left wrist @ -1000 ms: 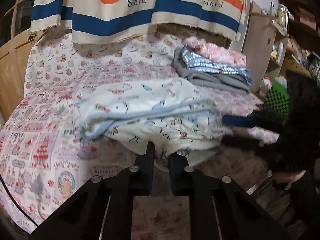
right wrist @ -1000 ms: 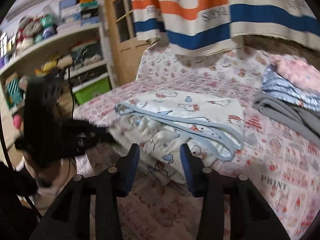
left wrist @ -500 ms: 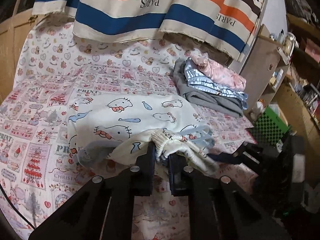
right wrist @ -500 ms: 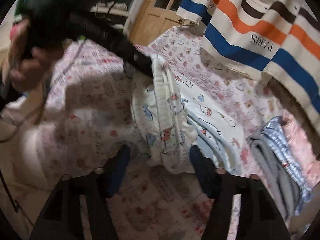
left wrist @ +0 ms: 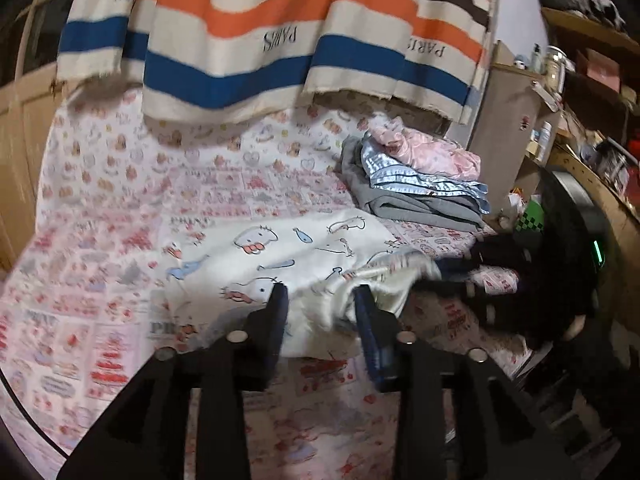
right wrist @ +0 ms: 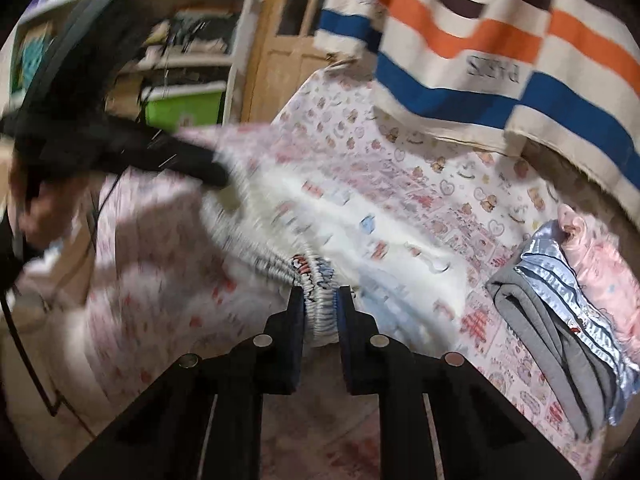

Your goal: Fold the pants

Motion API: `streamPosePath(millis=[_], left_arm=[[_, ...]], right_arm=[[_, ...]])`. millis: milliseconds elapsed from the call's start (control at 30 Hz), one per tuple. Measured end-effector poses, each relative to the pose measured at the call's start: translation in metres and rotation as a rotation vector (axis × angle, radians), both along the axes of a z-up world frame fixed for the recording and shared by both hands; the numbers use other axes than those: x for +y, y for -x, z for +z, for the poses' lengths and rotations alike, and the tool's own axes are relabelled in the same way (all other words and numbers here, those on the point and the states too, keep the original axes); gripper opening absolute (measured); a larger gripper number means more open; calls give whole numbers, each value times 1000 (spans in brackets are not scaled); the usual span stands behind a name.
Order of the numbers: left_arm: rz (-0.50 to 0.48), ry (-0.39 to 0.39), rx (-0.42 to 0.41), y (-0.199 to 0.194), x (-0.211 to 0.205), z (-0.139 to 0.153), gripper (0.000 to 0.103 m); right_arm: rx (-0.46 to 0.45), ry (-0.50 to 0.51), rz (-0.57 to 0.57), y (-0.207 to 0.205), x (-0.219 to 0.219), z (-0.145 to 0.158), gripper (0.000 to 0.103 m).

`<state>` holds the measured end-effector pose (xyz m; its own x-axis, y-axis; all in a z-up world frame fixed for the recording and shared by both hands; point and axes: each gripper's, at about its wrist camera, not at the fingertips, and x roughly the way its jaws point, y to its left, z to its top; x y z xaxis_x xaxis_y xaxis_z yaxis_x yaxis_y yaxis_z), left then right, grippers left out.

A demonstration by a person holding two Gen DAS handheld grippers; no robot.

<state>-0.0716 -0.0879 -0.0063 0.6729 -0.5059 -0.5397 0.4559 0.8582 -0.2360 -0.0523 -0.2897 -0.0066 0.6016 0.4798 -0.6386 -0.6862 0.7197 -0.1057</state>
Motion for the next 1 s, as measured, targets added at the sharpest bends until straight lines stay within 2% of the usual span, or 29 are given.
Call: streamPosePath(millis=[67,133,200,333,367,400,433,500,633,667,700,733,800,900,1000], left_arm=[[-16,-3,-21,6,6,2,43],[-48,-12,-49,11,8,3,54],[-54,-53,-77,12,4,2,62],[-33,-133,-57,-17,-11,-8,64],[-24,-133,-45,-28,-13,-11,63],[-28,-122,-30,-38,-15,-14,51],[-44,-103,-10,-47,-16,-17,30],[-58,-59,36,-68,-16,-19,13],[5,-37,34,-99,-13,-13,10],[17,-36,62,-108,-12,-14,10],[22,-41,90,-116,-12,-15,10],[33,-63,114,-123,-12,-18,10],[53,-102,143,-129,-12,-26,11],[46,-129,172,-130,-12,-37,15],[41,-115,176,-127,-9,-40,21]], right_arm=[[42,-42,-3,-16,-4,6,15],[78,-78,-16,-36,-7,11,15],[107,-112,-16,-52,-7,16,15],[157,-125,59,-78,-3,22,15],[162,-124,65,-84,-2,23,15],[168,-129,62,-91,0,24,15],[176,-135,62,-96,0,25,15],[180,-143,47,-107,1,25,15],[172,-177,-51,-129,-8,22,18],[175,-184,-88,-134,-11,20,22],[178,-188,-135,-140,-15,17,34],[167,-198,-163,-141,-18,16,40],[130,-222,-227,-138,-27,15,41],[161,-277,-169,-126,-36,11,41],[184,-214,-151,-121,-25,-2,41]])
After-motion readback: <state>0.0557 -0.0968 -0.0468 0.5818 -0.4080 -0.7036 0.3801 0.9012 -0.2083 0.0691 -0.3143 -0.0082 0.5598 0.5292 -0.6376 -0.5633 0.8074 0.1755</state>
